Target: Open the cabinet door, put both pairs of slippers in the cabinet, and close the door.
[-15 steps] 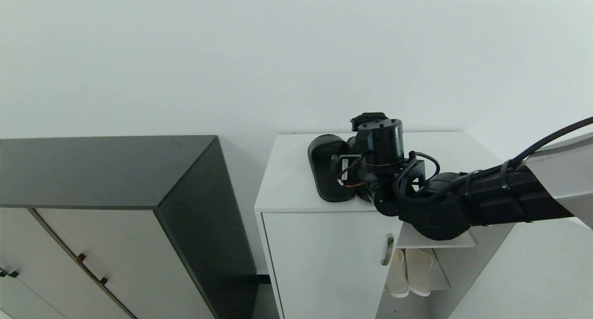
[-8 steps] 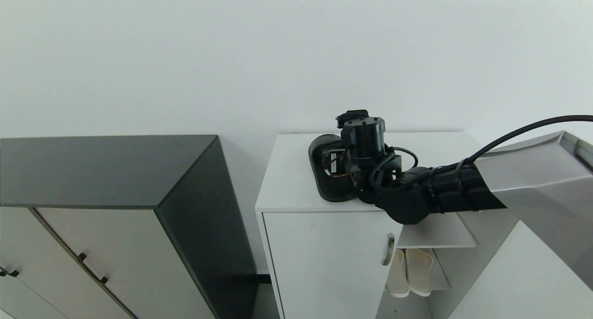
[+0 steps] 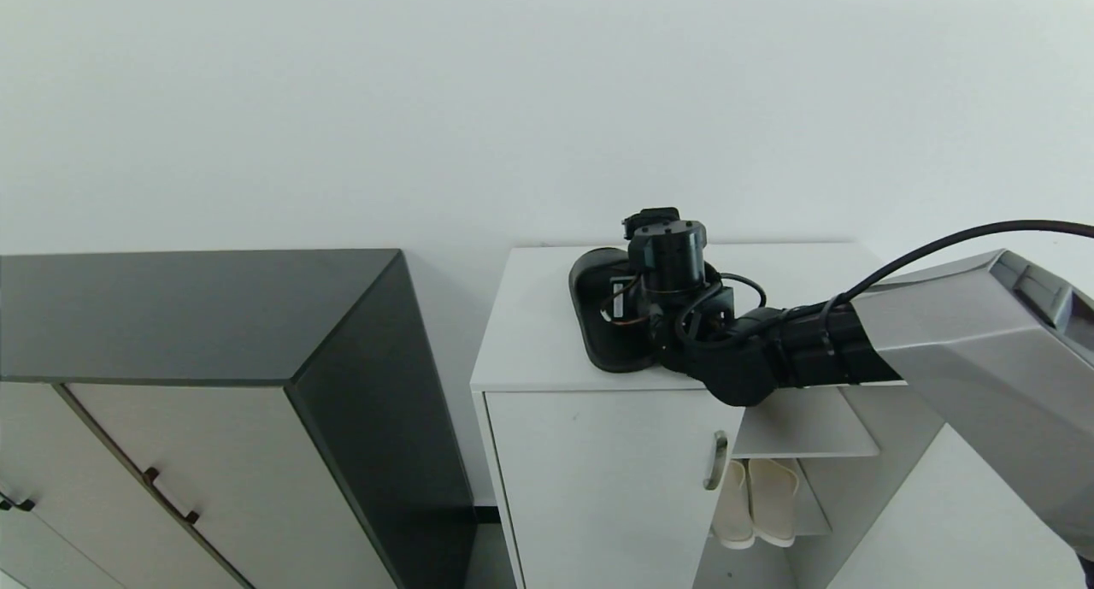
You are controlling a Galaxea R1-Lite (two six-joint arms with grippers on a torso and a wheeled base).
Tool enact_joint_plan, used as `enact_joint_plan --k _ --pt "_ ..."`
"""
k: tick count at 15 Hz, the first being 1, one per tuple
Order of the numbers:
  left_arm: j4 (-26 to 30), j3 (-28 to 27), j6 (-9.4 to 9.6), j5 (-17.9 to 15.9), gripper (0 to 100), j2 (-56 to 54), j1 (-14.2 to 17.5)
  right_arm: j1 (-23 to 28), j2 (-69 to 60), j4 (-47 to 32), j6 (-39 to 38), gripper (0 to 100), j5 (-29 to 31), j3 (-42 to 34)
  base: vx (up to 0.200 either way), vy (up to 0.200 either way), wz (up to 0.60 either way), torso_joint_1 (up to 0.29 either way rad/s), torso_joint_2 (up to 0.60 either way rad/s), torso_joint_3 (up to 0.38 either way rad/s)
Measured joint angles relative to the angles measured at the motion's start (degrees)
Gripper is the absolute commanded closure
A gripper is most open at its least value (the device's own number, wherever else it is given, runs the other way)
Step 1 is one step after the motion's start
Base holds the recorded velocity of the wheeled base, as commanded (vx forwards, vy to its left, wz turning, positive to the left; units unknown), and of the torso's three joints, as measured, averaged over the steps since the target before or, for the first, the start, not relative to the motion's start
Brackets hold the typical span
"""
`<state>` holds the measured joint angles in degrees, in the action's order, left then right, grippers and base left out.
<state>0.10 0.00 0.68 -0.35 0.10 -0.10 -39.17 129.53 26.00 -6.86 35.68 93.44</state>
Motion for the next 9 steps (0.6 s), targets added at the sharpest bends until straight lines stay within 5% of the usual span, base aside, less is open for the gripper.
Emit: enact_joint_plan --k 9 --pt "0.00 0.00 -0.17 0.04 100 0.00 0.00 -0.24 -4.00 0.24 0.00 100 -0.07 -4.99 0.000 0.000 0.00 0.000 0.00 0.000"
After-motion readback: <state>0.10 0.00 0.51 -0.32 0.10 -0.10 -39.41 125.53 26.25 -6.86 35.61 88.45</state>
